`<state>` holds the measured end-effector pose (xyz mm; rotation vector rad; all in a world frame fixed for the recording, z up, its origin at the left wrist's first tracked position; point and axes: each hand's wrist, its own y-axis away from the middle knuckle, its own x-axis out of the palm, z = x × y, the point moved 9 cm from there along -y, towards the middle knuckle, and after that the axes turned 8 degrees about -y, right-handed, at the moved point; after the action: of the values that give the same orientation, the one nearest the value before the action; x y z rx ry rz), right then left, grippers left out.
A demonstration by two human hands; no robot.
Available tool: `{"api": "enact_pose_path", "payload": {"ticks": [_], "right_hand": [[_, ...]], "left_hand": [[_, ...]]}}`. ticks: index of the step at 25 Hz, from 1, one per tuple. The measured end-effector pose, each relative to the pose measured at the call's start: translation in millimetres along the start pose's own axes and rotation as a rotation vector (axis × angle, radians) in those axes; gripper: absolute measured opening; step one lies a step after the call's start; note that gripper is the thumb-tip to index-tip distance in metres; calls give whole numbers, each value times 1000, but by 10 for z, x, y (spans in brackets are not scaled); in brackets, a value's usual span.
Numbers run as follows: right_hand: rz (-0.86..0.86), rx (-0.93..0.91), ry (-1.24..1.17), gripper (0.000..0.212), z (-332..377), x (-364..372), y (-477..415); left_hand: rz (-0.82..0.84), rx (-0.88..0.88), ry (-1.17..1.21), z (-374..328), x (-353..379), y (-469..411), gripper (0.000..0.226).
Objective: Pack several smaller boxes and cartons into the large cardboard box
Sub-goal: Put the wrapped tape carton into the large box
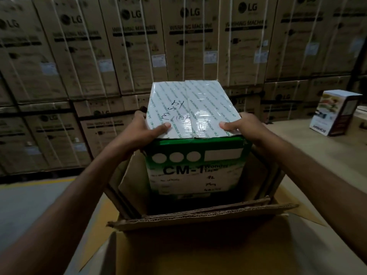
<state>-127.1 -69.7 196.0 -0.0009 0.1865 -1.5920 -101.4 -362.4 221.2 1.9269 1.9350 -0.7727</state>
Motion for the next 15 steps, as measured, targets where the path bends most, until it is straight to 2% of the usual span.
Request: {"api": "enact_pose_path", "payload": {"ticks": [4,7,10,12,15], "right_hand": [[-40,-18,68,11,189,-40,72],[-28,55,105,24,97,6,34],[3,135,162,33,-78,126,88],[10,129,172,24,-108,126,174],[-12,13,149,16,-56,73,278]], "left_hand": [[6,50,-92,-61,-180,8,40],[76,82,-148,-32,-148,7,19],[139,80,-182,109,-54,5,17],[128,123,-189,139,-74,37,16],[105,191,-217,120,-167,148,21]]}}
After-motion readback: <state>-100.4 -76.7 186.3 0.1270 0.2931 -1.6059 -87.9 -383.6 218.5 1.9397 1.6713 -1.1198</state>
